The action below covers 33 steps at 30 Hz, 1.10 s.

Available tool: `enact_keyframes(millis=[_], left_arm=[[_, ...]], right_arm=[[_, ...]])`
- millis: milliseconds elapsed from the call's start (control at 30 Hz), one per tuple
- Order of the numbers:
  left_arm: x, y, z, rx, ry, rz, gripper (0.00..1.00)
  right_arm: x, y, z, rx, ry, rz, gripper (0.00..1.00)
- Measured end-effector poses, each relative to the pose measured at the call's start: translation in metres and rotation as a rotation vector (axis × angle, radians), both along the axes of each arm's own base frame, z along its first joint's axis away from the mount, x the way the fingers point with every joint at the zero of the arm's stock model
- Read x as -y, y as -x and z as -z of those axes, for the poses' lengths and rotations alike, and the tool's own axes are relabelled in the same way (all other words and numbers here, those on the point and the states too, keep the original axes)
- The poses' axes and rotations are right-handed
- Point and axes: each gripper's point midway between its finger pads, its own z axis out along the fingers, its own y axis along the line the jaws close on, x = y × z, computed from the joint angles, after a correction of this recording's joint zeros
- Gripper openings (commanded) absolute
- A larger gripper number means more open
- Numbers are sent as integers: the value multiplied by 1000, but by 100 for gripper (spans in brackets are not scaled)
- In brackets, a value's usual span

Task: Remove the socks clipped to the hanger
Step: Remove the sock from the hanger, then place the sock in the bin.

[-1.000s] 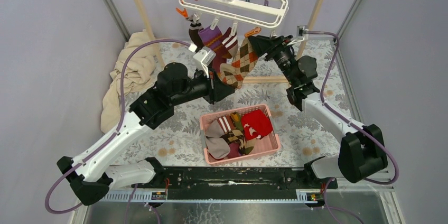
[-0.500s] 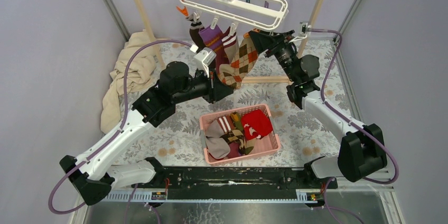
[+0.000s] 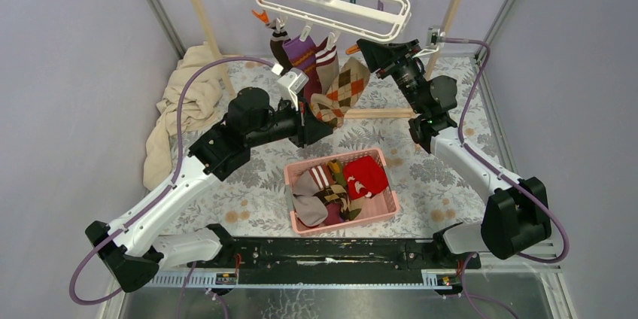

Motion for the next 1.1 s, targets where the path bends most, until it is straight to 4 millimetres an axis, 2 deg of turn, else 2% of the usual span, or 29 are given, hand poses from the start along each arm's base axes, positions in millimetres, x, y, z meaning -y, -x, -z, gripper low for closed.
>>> enact_keyframes(millis=[100, 233, 267, 333, 400, 600, 667, 767, 867, 1000, 1033, 1067, 1100], left_arm=[[0, 0, 0, -2, 0, 3, 2], [1, 0, 1, -5, -1, 5, 2], [1, 0, 1, -5, -1, 5, 1], [1, 0, 1, -6, 0, 8, 1], [1, 1, 1, -7, 1, 13, 1], [1, 8, -4, -20, 22, 33, 1], [0, 12, -9, -17, 36, 39, 1], [-3, 17, -16, -12, 56, 44, 1], [-5, 22, -20, -17, 71, 48, 1], [-7, 28, -19, -38, 83, 53, 1], [-8, 30, -18, -43, 85, 55, 1], [-9, 31, -17, -49, 88, 55, 1], [-9, 32, -17, -54, 90, 56, 1]], right_arm=[[0, 0, 0, 2, 3, 2, 25], [0, 0, 0, 5, 5, 4, 27], [0, -1, 0, 5, 6, 4, 31], [0, -1, 0, 2, 7, 4, 50], [0, -1, 1, -1, 9, 5, 62], [0, -2, 9, -24, 18, 4, 71], [0, -1, 20, -49, 26, 4, 74], [3, 5, 48, -119, 50, 3, 79], [8, 17, 81, -207, 82, 1, 84], [14, 38, 114, -305, 130, -9, 85], [16, 44, 121, -325, 144, -14, 87], [18, 51, 126, -346, 157, -18, 96], [21, 57, 130, -359, 167, -18, 99]])
